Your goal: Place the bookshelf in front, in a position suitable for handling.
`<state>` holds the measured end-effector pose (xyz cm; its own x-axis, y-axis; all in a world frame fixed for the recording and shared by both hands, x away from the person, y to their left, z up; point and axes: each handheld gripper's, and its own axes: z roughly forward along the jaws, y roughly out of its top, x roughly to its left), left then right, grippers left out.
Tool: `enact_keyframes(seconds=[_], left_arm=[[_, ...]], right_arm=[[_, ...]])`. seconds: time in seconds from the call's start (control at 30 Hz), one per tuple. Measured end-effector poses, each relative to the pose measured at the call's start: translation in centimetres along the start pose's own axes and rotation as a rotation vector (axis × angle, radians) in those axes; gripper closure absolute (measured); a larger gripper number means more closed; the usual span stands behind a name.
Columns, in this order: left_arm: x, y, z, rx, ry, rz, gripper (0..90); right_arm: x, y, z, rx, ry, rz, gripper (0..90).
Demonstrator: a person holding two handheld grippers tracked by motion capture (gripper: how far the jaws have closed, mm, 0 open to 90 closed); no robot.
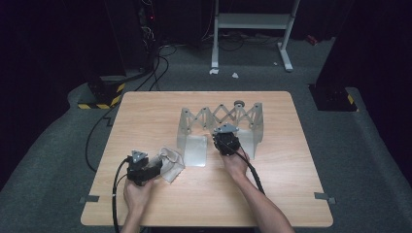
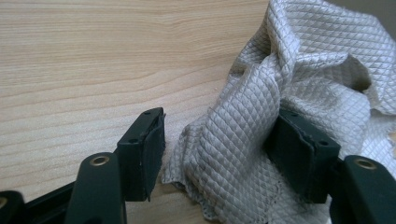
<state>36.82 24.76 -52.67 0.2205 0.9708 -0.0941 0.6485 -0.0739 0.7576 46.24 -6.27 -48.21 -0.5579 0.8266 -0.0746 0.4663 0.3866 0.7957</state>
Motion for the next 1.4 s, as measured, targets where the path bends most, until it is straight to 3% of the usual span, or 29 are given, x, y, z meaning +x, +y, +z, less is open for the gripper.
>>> enact_keyframes(seconds=[0.2,0.3,0.5,0.53,0.7,0.8,1.0,1.1,1.17,1.23,1.4], left_arm=[[-0.1,0.3,-0.2,0.042,-0.007,0.036,39.6],[-0.6,0.8,0.0,0.085,-0.031,0.078,36.0],[-2.0,2.1,1.0,0.146,-0.064,0.119,30.8],[-2.4,2.4,1.2,0.151,-0.066,0.138,32.6],[-4.2,3.5,2.0,0.182,-0.109,0.203,63.0],[-4.4,3.9,2.4,0.175,-0.194,0.139,74.8],[-3.9,4.9,2.2,0.112,-0.346,0.013,79.0],[-4.3,6.7,1.0,0.070,-0.364,0.055,79.1],[-4.9,7.8,0.1,0.045,-0.368,0.093,79.2],[-5.3,8.8,-0.7,0.024,-0.372,0.118,79.3],[-5.5,10.8,-2.3,-0.012,-0.372,0.148,79.2]], right_arm=[[-0.3,-1.1,-1.2,-0.006,0.037,0.003,88.0],[-0.1,-1.5,-1.6,-0.013,0.050,0.006,87.4],[0.5,-1.7,-1.6,-0.016,0.051,-0.016,86.4],[0.6,-1.7,-1.6,-0.016,0.050,-0.020,86.3],[0.9,-1.8,-1.5,-0.014,0.045,-0.031,85.8],[1.1,-1.9,-1.5,-0.008,0.037,-0.044,85.8],[1.2,-2.1,-1.3,-0.007,0.033,-0.043,86.0],[1.3,-2.2,-1.2,-0.008,0.033,-0.050,86.4],[1.3,-2.4,-0.9,0.021,0.057,-0.038,87.4],[1.5,-3.2,-0.4,0.049,0.049,-0.051,88.0],[1.7,-4.3,0.1,0.050,0.059,-0.044,88.7]])
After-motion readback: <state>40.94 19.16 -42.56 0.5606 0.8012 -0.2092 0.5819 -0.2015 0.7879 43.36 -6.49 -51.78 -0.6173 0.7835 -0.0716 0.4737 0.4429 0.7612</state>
